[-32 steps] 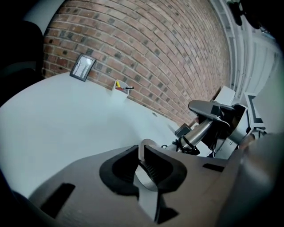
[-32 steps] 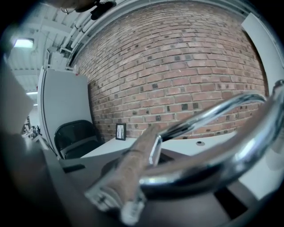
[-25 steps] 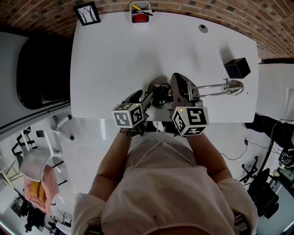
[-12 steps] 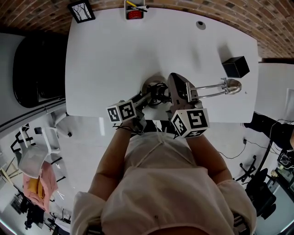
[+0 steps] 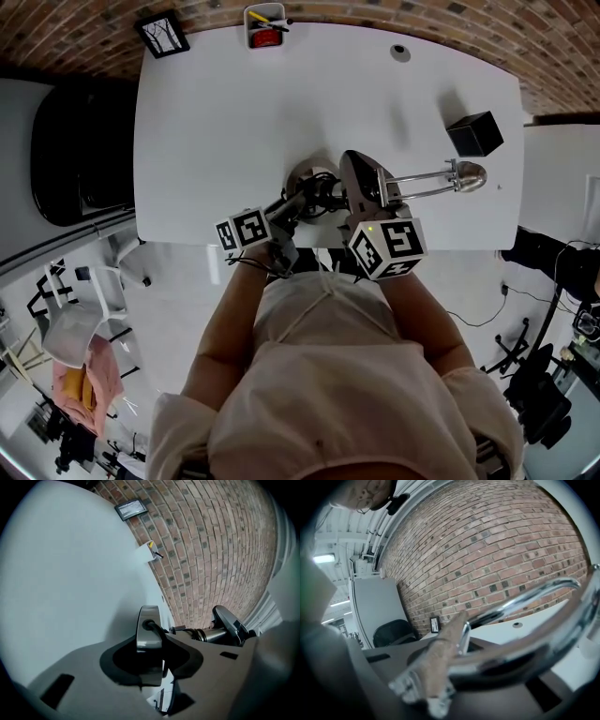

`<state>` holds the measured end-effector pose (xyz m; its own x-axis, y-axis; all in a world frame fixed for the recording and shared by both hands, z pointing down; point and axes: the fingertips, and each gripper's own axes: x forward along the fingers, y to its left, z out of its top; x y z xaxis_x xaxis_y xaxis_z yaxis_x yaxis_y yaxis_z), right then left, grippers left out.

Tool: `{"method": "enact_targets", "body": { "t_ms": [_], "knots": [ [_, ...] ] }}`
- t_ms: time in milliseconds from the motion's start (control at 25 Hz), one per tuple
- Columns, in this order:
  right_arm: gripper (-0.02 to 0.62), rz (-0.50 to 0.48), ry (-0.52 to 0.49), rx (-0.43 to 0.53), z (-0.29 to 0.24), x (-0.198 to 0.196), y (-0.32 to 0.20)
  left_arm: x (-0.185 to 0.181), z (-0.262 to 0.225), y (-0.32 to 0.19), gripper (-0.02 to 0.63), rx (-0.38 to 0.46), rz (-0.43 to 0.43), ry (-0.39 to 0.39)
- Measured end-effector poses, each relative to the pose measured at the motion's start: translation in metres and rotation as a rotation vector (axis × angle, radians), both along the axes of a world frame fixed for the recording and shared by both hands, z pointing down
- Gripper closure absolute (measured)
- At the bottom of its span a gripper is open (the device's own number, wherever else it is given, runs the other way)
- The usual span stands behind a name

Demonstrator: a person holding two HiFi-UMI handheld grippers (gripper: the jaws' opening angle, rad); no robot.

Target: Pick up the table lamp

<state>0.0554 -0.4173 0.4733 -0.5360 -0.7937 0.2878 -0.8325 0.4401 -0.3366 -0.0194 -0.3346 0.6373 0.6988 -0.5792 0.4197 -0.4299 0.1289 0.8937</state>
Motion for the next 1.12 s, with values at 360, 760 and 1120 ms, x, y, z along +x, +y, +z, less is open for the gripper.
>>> {"method": "enact_targets", "body": {
  "t_ms": [360,760,1120],
  "knots": [
    [0.569,0.002,-0.001,-0.043,0.002,0.013,-0.002,0.012,-0.003,0.004,0.468,-0.037,0.003,-0.012],
    [0.569,-0.024,0.017,0.005,-0.044,0.019,-0.018,0.022,-0.045,-0.018,0.468,0.001,-0.019,-0.004],
    [0.569,-0.008,0.009,0.130,-0.120,0.023,-0.035,0.020,-0.113,-0.059,0.468,0.156,-0.012,-0.007]
  ]
}}
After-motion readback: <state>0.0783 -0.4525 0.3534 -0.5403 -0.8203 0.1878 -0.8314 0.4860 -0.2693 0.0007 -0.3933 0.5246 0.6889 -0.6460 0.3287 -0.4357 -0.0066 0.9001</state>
